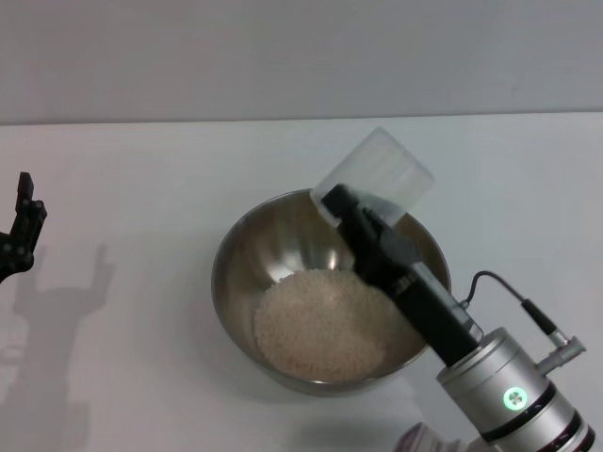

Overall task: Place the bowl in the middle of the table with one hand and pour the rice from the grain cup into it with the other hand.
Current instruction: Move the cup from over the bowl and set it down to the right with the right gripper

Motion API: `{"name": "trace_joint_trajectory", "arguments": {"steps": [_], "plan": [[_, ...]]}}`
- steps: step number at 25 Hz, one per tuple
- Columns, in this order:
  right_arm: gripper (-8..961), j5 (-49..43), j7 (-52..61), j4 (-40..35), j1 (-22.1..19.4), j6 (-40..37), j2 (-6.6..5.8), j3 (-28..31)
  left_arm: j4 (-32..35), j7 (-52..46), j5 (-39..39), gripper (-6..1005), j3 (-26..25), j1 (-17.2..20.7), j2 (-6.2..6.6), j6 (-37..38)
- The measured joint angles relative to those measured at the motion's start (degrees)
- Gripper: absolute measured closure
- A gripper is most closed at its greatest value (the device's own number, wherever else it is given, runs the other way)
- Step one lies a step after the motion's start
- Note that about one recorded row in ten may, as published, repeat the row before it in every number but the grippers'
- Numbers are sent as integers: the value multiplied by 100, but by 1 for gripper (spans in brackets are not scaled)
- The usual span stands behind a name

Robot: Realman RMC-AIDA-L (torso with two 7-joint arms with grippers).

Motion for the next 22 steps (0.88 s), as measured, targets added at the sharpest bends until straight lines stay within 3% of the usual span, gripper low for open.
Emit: {"name": "trace_joint_trajectory", "arguments": {"steps": [7, 15, 22], "plan": [[946, 16, 2716, 492, -335, -456, -4, 487, -9, 0, 0, 186, 8, 0, 0, 6], [947, 36, 6560, 616, -764, -829, -40, 1153, -8, 0, 0, 187, 30, 10, 0, 22], [946, 8, 11148, -211, -905, -1480, -126, 1439, -13, 0, 0, 187, 48, 41, 0, 35]]}}
